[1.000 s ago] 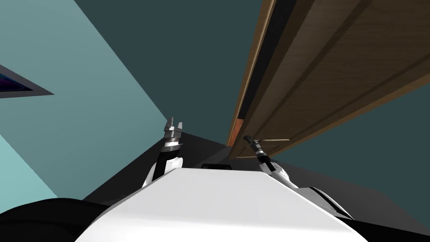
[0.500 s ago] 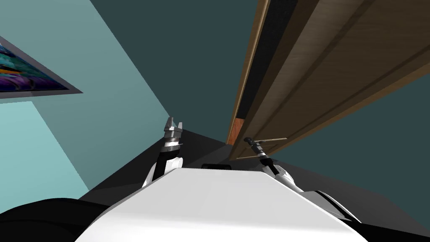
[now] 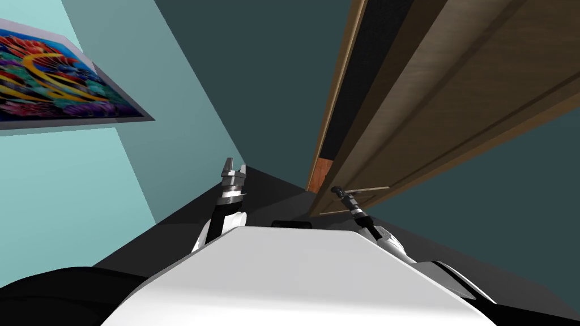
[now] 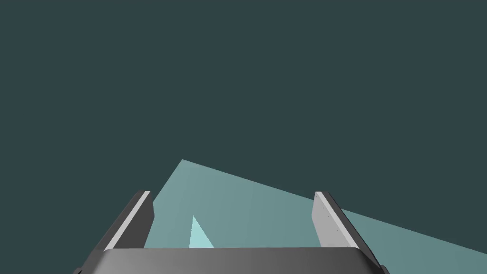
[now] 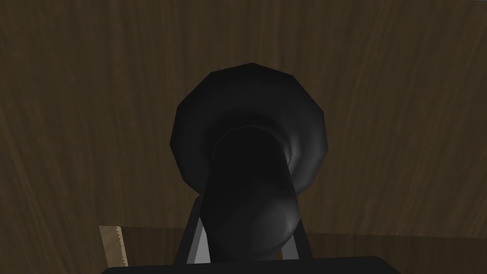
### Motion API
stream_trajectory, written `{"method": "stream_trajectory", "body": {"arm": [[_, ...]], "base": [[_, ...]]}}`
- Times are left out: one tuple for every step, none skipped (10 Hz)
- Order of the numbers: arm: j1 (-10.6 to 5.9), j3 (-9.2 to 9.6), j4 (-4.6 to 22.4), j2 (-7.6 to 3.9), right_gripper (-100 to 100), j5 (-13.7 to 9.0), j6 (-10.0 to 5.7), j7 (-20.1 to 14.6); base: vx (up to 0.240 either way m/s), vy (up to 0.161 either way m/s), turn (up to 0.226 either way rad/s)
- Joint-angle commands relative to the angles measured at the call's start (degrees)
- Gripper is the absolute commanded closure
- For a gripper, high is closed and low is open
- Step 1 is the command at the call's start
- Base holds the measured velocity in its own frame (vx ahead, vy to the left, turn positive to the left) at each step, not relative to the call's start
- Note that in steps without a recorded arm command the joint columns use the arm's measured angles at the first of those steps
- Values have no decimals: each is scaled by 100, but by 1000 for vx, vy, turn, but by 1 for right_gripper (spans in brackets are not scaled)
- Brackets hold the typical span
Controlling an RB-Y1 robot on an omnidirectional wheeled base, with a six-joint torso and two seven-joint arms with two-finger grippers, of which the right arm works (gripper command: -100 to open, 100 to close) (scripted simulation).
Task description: Pull the door open
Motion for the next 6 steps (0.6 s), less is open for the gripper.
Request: {"method": "stream_trajectory", "body": {"arm": [[48, 41, 99, -62, 100, 19, -172, -60], [76, 56, 128, -96, 100, 24, -253, -86], [112, 75, 165, -138, 100, 31, -356, -120], [135, 87, 189, -164, 100, 35, -421, -142], [123, 92, 158, -129, 100, 38, -364, -134], [152, 113, 208, -146, 100, 34, -448, -152]], "base": [[-197, -130, 173], [-194, -124, 163], [-239, -105, 169], [-231, -92, 158], [-93, -39, 33], [-125, -59, 168]]}}
